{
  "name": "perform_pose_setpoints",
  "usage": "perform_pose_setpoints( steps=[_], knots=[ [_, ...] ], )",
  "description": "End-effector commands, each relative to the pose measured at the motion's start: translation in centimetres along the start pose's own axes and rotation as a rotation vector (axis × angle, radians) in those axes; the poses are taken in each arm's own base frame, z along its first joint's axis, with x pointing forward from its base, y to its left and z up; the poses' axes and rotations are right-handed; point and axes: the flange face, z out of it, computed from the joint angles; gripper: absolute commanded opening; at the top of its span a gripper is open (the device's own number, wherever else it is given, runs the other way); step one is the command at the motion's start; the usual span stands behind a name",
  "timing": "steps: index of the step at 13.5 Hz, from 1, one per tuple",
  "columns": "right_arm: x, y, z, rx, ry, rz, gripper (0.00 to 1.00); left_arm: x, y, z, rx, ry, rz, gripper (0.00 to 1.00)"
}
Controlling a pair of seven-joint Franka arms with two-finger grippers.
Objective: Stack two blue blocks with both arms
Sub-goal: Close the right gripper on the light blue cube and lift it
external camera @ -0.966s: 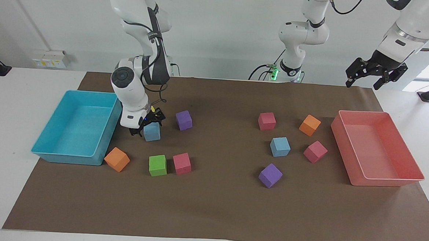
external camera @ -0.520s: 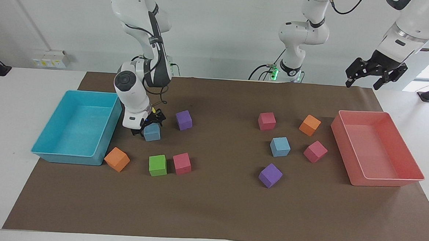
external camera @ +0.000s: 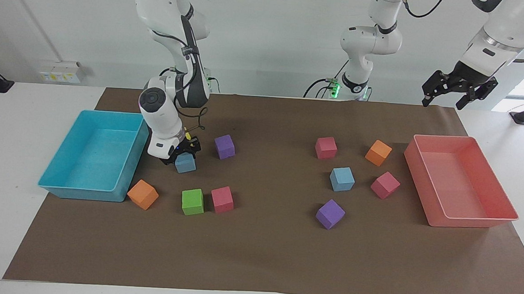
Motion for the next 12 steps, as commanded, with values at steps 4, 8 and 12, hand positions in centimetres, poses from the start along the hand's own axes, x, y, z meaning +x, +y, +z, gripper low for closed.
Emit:
perform_pose_setpoints(
  steps=[4, 8, 12],
  knots=[
    [0.4, 1.0, -5.9, 0.023, 0.006, 0.093, 0.00, -0.8, -0.3, -0.1, 0.008, 0.001, 0.003, 1.00],
    [2.2, -0.2, -9.6, 0.019, 0.003, 0.145, 0.00, -0.8, -0.3, -0.1, 0.008, 0.001, 0.003, 1.00],
    [5.4, -6.1, -10.4, -0.003, 0.020, 0.207, 0.00, -0.8, -0.3, -0.1, 0.007, 0.002, 0.003, 1.00]
  ],
)
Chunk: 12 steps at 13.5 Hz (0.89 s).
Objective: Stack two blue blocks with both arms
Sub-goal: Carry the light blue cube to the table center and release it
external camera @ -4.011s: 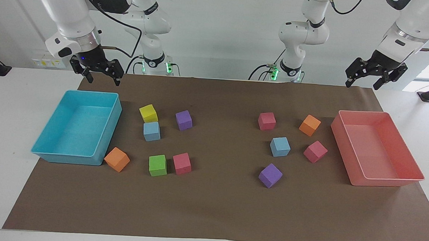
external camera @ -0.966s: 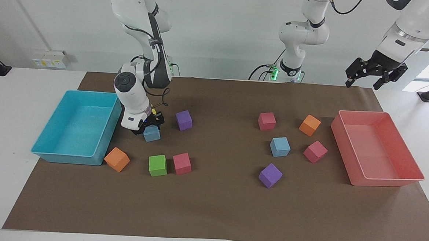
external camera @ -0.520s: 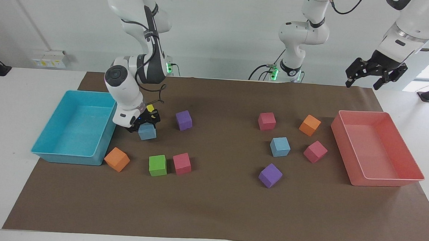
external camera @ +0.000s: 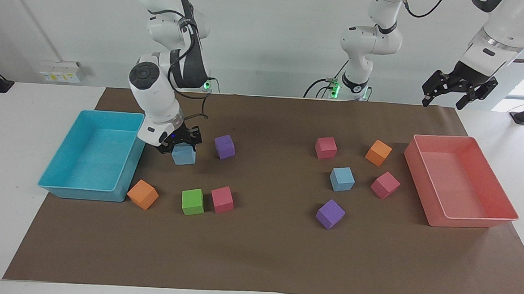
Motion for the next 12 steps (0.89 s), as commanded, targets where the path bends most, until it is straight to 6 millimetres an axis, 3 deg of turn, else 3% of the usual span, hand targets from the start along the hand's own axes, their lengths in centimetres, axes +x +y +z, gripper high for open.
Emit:
perform_pose_setpoints(
  steps=[1, 3, 6, 9, 12],
  knots=[
    [1.9, -4.5, -0.9, -0.013, 0.009, 0.056, 0.00, -0.8, -0.3, -0.1, 0.007, 0.002, 0.004, 1.00],
    [3.6, -8.7, -0.6, -0.016, 0.011, 0.113, 0.00, -0.7, -0.3, 0.0, 0.007, 0.002, 0.004, 1.00],
    [4.7, -13.8, 0.0, -0.016, 0.016, 0.146, 0.00, -0.8, -0.3, -0.1, 0.007, 0.004, 0.004, 1.00],
    [6.3, -18.9, 2.5, -0.024, 0.010, 0.155, 0.00, -0.8, -0.3, -0.1, 0.008, 0.004, 0.006, 1.00],
    [6.6, -21.4, 4.5, -0.019, 0.025, 0.135, 0.00, -0.7, -0.4, -0.1, 0.007, 0.006, 0.004, 1.00]
  ],
)
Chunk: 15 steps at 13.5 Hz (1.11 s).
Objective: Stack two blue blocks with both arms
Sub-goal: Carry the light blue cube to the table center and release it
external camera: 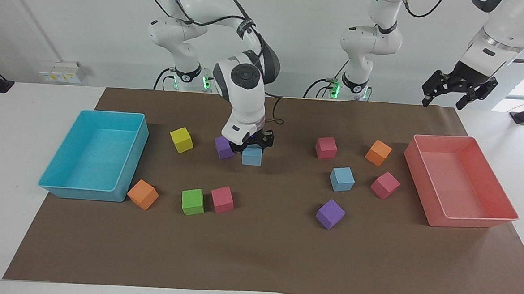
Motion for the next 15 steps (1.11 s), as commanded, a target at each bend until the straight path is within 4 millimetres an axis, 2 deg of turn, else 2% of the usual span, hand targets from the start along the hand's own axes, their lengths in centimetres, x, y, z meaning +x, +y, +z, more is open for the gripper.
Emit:
perform_pose_setpoints(
  steps=[1, 3, 6, 7, 8, 10, 11, 13, 15],
  knots=[
    [0.9, -2.0, 1.2, 0.003, 0.023, 0.019, 0.00, -0.7, -0.4, 0.0, 0.007, 0.004, 0.004, 1.00],
    [1.4, -4.7, 2.0, 0.005, 0.029, 0.056, 0.00, -0.7, -0.3, -0.1, 0.007, 0.005, 0.004, 1.00],
    [1.9, -5.2, 2.0, 0.012, 0.042, 0.077, 0.00, -0.7, -0.2, -0.1, 0.007, 0.005, 0.001, 1.00],
    [1.8, -5.6, 2.6, 0.007, 0.040, 0.071, 0.00, -0.7, -0.2, 0.0, 0.007, 0.002, 0.001, 1.00],
    [1.5, -7.0, 3.7, 0.004, 0.052, 0.048, 0.00, -0.7, -0.2, 0.0, 0.007, 0.002, 0.001, 1.00],
    [1.4, -6.5, 4.8, 0.003, 0.063, 0.018, 0.00, -0.7, -0.2, 0.0, 0.007, 0.004, 0.001, 1.00],
    [1.6, -6.2, 4.8, 0.007, 0.061, -0.004, 0.00, -0.7, -0.2, 0.0, 0.007, 0.004, 0.003, 1.00],
    [1.4, -6.7, 6.3, -0.002, 0.046, -0.015, 0.00, -0.7, 0.0, 0.0, 0.009, 0.004, 0.004, 1.00],
    [1.4, -6.5, 6.4, -0.004, 0.042, -0.022, 0.00, -0.7, 0.0, 0.0, 0.007, 0.004, 0.003, 1.00]
  ],
)
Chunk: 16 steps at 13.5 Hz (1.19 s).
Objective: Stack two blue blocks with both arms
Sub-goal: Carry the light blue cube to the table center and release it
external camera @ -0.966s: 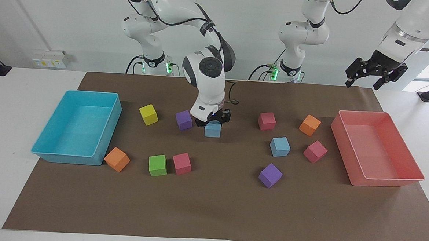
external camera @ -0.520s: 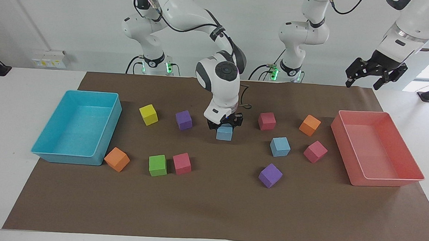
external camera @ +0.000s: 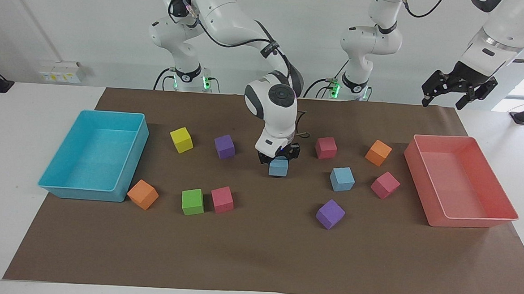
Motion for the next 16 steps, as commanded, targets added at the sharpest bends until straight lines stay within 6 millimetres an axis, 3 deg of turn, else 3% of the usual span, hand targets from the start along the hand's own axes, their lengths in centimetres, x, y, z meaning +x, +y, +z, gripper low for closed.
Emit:
perform_pose_setpoints(
  steps=[1, 8, 9, 10, 11, 14, 16],
  knots=[
    [-0.1, 0.2, 0.7, -0.007, 0.002, -0.028, 0.00, -0.7, -0.1, 0.0, 0.007, 0.004, 0.001, 1.00],
    [-0.9, 0.5, 1.8, -0.014, -0.008, -0.130, 0.00, -0.6, 0.1, 0.0, 0.007, 0.004, 0.001, 1.00],
    [-0.8, 0.6, 1.9, -0.013, -0.008, -0.126, 0.05, -0.7, 0.1, 0.0, 0.007, 0.005, 0.001, 1.00],
    [-0.8, 0.6, 1.9, -0.008, -0.009, -0.119, 0.40, -0.6, 0.1, 0.0, 0.007, 0.004, 0.001, 1.00],
    [-0.8, 0.7, 1.9, -0.008, -0.009, -0.113, 0.99, -0.7, 0.1, 0.0, 0.007, 0.005, 0.001, 1.00],
    [-0.3, 1.0, 1.0, 0.006, -0.001, -0.087, 1.00, -0.6, 0.2, 0.1, 0.007, 0.004, 0.003, 1.00],
    [0.0, 1.8, -1.4, 0.016, 0.016, -0.072, 1.00, -0.6, 0.3, -0.1, 0.008, 0.010, 0.004, 1.00]
  ],
)
